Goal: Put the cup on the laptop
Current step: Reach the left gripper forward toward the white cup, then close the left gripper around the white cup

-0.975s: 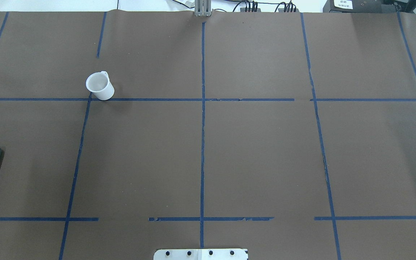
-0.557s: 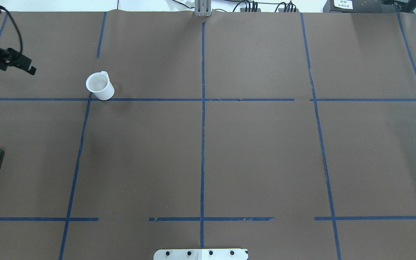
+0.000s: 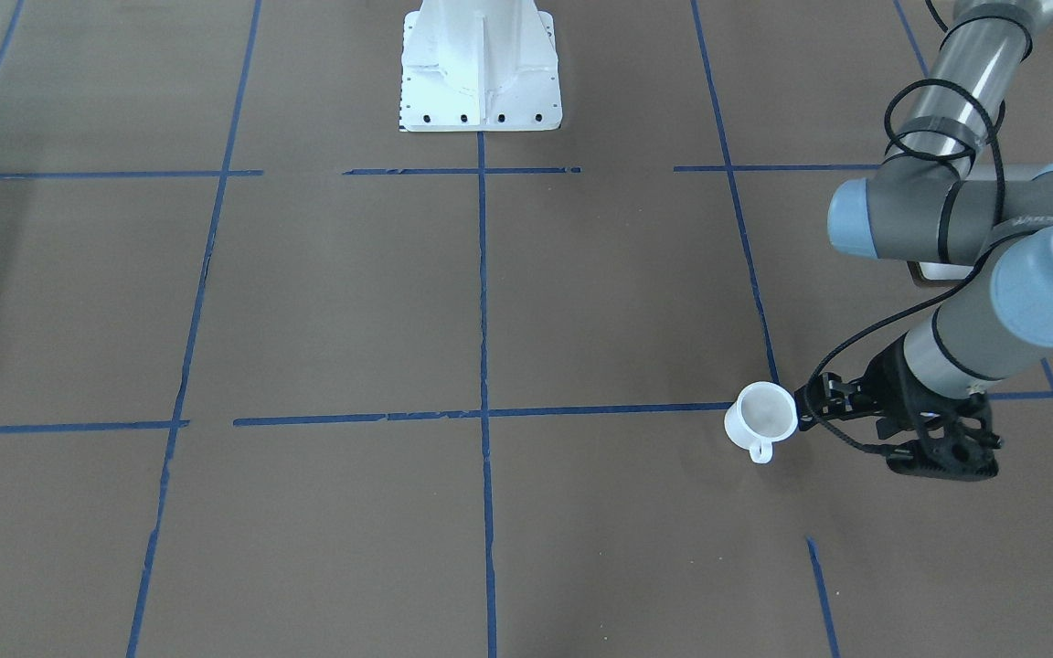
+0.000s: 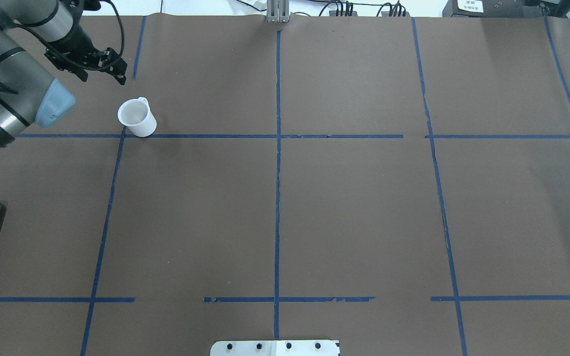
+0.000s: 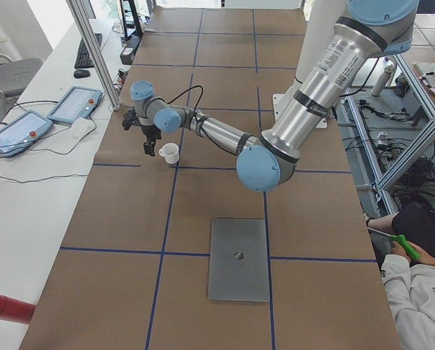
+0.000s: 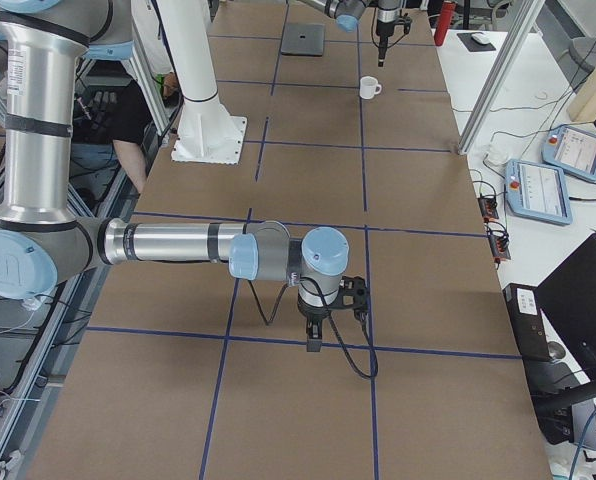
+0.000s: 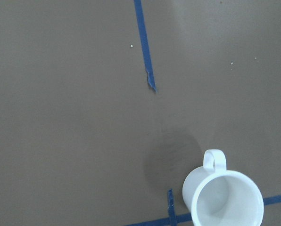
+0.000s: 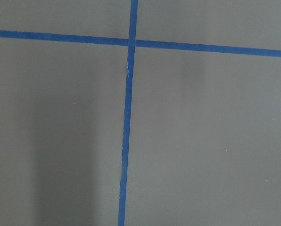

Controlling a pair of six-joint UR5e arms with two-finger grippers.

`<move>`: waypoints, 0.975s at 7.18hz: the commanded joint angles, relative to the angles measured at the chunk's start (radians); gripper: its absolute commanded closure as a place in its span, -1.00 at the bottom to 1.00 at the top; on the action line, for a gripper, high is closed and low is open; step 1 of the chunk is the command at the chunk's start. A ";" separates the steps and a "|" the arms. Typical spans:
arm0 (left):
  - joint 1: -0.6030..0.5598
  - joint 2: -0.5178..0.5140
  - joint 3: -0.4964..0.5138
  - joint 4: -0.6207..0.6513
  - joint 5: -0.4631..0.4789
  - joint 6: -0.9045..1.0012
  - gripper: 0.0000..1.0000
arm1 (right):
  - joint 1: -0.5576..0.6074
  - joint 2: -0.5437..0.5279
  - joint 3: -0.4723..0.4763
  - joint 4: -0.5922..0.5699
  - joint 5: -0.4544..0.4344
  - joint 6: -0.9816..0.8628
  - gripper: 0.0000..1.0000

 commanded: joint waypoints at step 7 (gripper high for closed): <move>0.127 -0.049 0.188 -0.160 0.109 -0.075 0.99 | 0.000 0.000 0.000 0.001 0.000 0.000 -1.00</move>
